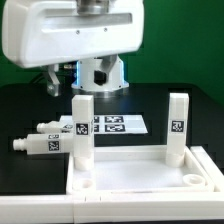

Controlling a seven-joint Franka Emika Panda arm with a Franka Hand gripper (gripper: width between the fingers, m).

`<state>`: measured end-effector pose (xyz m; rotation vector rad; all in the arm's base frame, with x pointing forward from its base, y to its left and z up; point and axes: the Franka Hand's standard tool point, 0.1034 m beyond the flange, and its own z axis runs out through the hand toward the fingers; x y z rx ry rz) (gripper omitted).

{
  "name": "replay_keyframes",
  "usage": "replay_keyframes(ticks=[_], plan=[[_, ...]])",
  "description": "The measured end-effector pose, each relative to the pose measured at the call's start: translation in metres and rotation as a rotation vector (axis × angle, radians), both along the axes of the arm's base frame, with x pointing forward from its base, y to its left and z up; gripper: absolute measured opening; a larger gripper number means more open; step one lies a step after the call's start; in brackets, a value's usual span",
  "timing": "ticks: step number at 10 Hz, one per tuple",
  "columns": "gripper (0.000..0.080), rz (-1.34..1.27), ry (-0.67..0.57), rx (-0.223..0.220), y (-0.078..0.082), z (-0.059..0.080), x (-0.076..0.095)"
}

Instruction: Assemble desk

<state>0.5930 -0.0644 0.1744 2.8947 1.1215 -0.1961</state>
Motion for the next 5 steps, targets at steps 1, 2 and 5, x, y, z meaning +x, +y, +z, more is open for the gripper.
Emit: replay_keyframes(ticks=[1, 2, 5], plan=[[0.0648, 0.009, 0.009, 0.015, -0.013, 0.009, -0.023], [0.0648, 0.021, 0.024, 0.040, -0.027, 0.012, -0.046], [0.0648, -0.005, 0.001, 0.039, -0.034, 0.013, -0.052]])
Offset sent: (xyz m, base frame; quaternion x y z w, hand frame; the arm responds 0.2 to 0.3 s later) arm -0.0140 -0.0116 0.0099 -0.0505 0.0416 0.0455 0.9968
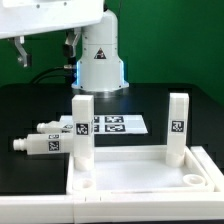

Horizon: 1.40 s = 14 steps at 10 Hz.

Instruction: Assemble desk

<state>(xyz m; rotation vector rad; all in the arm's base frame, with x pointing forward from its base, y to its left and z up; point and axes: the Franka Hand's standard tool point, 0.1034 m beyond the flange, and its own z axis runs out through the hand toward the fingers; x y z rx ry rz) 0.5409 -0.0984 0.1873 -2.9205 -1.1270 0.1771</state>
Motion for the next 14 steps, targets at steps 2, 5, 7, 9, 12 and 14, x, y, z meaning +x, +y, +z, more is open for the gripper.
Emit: replay_keyframes(ticks=[2, 5, 7, 9, 12, 14], plan=[[0.0648, 0.000, 0.002, 0.000, 0.000, -0.001, 0.000], [0.0648, 0.134, -0.025, 0.043, 0.000, -0.061, -0.063], [0.0648, 0.090, -0.033, 0.055, -0.004, -0.074, -0.081], [0.0648, 0.095, -0.031, 0.055, -0.004, -0.074, -0.081], [0.0648, 0.279, -0.038, 0.068, -0.021, -0.092, -0.089], [0.0648, 0.420, -0.020, 0.075, -0.034, -0.116, -0.095]])
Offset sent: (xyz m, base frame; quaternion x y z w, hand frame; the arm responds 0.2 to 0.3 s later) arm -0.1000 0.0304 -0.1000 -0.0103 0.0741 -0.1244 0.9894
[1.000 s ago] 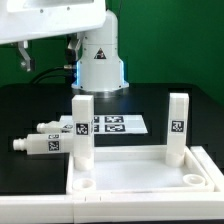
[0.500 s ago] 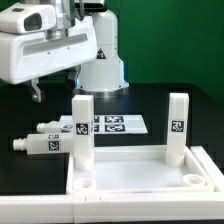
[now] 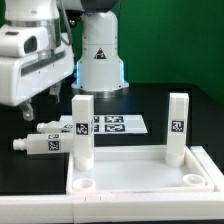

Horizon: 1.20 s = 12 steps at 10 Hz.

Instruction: Assemble desk

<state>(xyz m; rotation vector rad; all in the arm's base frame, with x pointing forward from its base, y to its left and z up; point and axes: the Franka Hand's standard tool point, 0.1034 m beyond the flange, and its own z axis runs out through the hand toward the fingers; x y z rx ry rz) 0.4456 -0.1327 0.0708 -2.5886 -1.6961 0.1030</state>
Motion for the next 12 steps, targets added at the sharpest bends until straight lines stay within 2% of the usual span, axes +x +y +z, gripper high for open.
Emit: replay_keyframes(ticks=[4, 6, 7, 11, 12], plan=[[0.0648, 0.000, 0.011, -0.002, -0.002, -0.006, -0.003], [0.0648, 0.150, -0.028, -0.020, -0.019, -0.025, 0.000], [0.0648, 0.165, -0.017, -0.013, -0.020, -0.031, 0.000], [0.0648, 0.159, -0.008, -0.012, -0.008, -0.053, -0.002], [0.0648, 0.161, -0.009, -0.015, -0.009, -0.055, 0.001]])
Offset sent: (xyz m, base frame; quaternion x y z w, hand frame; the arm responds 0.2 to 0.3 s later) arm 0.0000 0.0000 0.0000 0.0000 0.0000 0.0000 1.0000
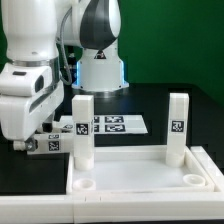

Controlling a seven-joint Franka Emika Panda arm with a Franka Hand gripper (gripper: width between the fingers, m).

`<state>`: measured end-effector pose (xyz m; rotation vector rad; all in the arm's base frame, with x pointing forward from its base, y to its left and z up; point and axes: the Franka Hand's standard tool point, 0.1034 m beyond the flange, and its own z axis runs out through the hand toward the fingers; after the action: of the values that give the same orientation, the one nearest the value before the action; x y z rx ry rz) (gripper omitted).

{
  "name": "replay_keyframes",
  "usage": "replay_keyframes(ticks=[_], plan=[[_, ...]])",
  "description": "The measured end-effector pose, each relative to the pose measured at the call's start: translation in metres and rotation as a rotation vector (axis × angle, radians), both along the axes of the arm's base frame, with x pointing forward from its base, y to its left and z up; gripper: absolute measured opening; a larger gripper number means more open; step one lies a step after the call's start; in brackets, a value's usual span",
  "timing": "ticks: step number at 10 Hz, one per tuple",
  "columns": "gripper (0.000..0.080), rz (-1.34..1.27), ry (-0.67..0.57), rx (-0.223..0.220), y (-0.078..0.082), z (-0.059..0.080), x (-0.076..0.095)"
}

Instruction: Assemble desk

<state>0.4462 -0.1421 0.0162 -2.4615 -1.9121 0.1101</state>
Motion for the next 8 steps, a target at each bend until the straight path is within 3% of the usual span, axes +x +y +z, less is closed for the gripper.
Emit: replay_keyframes(ticks=[3, 5, 6, 8], plan=[[0.0635, -0.009, 0.001, -0.001, -0.001, 0.000, -0.001], [0.0281, -0.015, 0.001, -0.001, -0.001, 0.000, -0.001], [0.0282, -0.029, -0.002, -0.005, -0.004, 0.002, -0.001], [0.0282, -0.077, -0.024, -0.019, -0.028, 0.017, -0.003]])
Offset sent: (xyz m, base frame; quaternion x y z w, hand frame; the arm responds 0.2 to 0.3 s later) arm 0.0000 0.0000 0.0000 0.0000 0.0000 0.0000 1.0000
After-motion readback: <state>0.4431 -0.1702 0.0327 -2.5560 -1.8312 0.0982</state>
